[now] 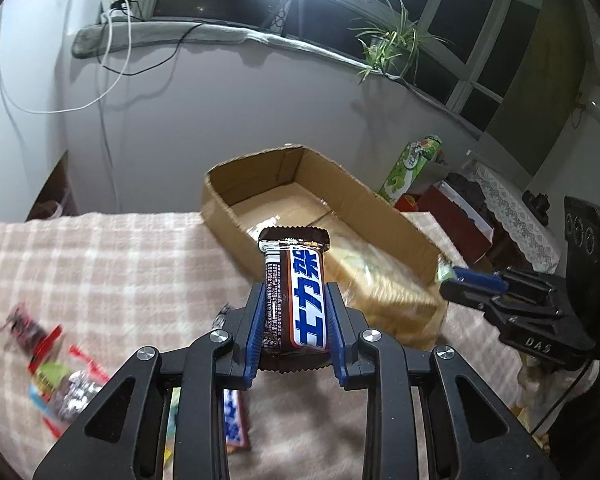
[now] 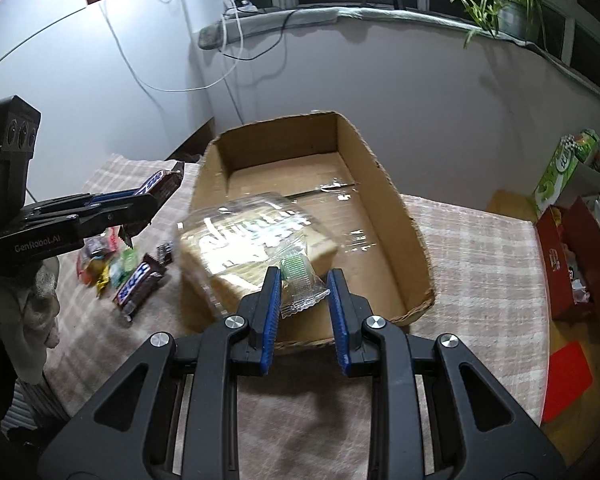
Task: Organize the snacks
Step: 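Carry the bar and candy into the box and open both tools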
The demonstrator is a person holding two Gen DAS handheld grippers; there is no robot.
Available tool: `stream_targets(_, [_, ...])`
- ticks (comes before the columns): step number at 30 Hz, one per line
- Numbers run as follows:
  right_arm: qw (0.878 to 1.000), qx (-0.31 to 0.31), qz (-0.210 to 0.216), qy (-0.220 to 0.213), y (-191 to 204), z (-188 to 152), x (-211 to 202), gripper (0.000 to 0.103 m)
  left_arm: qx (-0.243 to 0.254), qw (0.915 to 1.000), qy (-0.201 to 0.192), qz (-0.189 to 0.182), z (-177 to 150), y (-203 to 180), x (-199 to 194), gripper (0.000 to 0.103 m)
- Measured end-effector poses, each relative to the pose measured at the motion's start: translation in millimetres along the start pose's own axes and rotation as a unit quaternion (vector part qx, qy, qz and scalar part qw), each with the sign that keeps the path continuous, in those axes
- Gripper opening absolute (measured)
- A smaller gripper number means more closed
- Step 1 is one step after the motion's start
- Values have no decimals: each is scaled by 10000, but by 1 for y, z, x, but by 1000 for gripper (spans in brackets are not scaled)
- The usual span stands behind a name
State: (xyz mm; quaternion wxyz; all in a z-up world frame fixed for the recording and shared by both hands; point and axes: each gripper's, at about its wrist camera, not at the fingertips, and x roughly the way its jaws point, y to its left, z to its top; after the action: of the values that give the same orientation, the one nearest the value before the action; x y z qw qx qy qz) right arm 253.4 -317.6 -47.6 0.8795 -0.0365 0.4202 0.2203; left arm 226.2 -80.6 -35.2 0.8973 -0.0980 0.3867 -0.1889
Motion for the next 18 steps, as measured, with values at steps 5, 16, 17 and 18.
stream_targets(5, [9999, 70, -62, 42, -10, 2, 9, 25, 43, 9999, 87, 28, 10, -5, 19, 27])
stream_targets(16, [9998, 165, -84, 92, -21, 2, 22, 25, 76, 9997, 189, 116, 18, -8, 38, 27])
stream_targets(17, [9998, 167, -99, 84, -21, 1, 22, 25, 60, 9997, 194, 129, 18, -7, 39, 27])
stream_targets(18, [9997, 174, -112, 90, -22, 1, 23, 25, 50, 9997, 199, 135, 17, -7, 40, 27])
